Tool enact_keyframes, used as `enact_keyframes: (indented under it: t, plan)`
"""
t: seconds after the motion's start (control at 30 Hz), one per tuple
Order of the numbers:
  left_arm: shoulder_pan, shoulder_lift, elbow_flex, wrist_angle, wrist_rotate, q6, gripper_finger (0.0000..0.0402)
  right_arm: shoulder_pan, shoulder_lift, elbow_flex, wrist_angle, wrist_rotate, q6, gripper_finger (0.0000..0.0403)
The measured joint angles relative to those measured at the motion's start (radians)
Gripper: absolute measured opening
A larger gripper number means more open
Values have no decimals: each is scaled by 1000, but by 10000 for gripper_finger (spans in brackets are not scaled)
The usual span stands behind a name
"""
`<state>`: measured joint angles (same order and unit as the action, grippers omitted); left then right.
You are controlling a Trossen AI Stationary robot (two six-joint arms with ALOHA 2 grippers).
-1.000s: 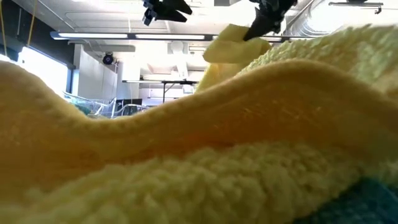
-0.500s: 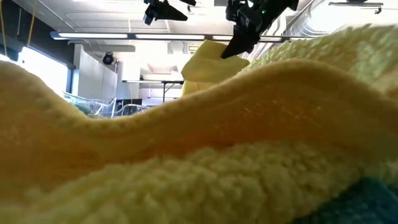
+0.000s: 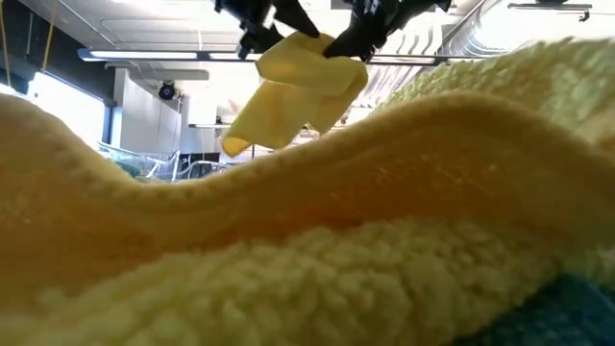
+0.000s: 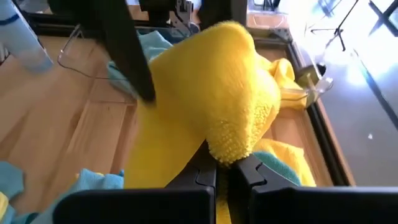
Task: Sort microfiber towel by color & place in baskets
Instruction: Put the yellow microfiber cloth into the top transparent bin
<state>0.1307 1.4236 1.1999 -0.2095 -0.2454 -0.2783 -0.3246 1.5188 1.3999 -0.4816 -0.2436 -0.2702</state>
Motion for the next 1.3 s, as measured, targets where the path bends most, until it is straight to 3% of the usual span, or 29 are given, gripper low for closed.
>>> enact_keyframes:
  t: [0.2,0.33,0.5,0.57,0.63,0.8,1.0,1.13,1.3]
  plan:
    - [0,88,0,7,2,0,240,0,0,12,-1,-75,-5,1]
    - [-1,112,0,8,4,-7,212,0,0,12,-14,-76,0,1]
    - [0,112,0,6,3,-10,107,0,0,12,-17,-18,34,3]
    - [5,100,0,-4,-2,22,46,-2,0,13,-30,7,34,14]
    - [16,84,0,-13,-4,42,14,-8,0,13,-40,21,45,35]
    - [99,-7,0,-150,-7,57,6,-36,0,13,-69,34,107,103]
    - [275,-159,0,-397,2,105,3,-60,0,13,-114,34,144,164]
    - [404,-221,56,-614,11,149,1,-62,0,12,-115,54,224,182]
    - [545,-235,147,-759,60,306,1,-62,0,11,-116,125,291,185]
